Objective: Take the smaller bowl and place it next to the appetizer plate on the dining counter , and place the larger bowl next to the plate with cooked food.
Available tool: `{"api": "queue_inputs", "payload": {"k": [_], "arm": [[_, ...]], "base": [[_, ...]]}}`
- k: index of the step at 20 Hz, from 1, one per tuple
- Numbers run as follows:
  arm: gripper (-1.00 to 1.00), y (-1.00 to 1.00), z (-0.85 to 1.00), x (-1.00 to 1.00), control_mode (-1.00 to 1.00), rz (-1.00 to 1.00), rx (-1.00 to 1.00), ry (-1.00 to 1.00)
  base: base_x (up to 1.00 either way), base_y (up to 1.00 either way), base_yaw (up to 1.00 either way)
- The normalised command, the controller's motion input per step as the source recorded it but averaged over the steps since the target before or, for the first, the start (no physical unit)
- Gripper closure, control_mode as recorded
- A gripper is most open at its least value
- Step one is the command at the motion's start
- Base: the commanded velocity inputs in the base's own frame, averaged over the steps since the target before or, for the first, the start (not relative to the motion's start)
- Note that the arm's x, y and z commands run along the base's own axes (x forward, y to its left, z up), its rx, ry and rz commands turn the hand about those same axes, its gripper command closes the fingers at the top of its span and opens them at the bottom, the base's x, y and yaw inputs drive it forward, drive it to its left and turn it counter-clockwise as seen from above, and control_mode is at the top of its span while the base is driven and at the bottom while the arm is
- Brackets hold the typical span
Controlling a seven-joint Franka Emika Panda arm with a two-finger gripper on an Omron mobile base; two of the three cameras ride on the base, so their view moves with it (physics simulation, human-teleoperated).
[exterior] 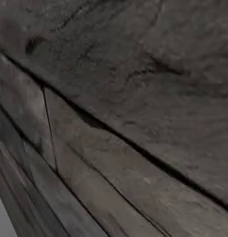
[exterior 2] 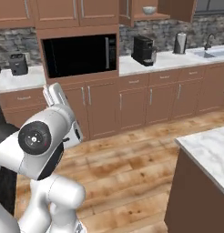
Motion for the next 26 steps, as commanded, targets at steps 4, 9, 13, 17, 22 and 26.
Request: {"api": "queue_inputs", "payload": {"k": [4, 9, 13, 17, 22, 26], "arm": [[-1.0, 0.0, 0.0, 0.0, 1.0, 0.0, 0.0, 0.0], [-1.0, 0.0, 0.0, 0.0, 1.0, 0.0, 0.0, 0.0], [-1.0, 0.0, 0.0, 0.0, 1.0, 0.0, 0.0, 0.0], [-1.0, 0.0, 0.0, 0.0, 1.0, 0.0, 0.0, 0.0], [-1.0, 0.0, 0.0, 0.0, 1.0, 0.0, 0.0, 0.0], [-1.0, 0.0, 0.0, 0.0, 1.0, 0.0, 0.0, 0.0]], "base": [[1.0, 0.2, -0.17], [1.0, -0.16, -0.22], [1.0, -0.47, -0.17], [1.0, -0.44, -0.12], [1.0, -0.55, -0.05], [1.0, 0.01, -0.13]]}}
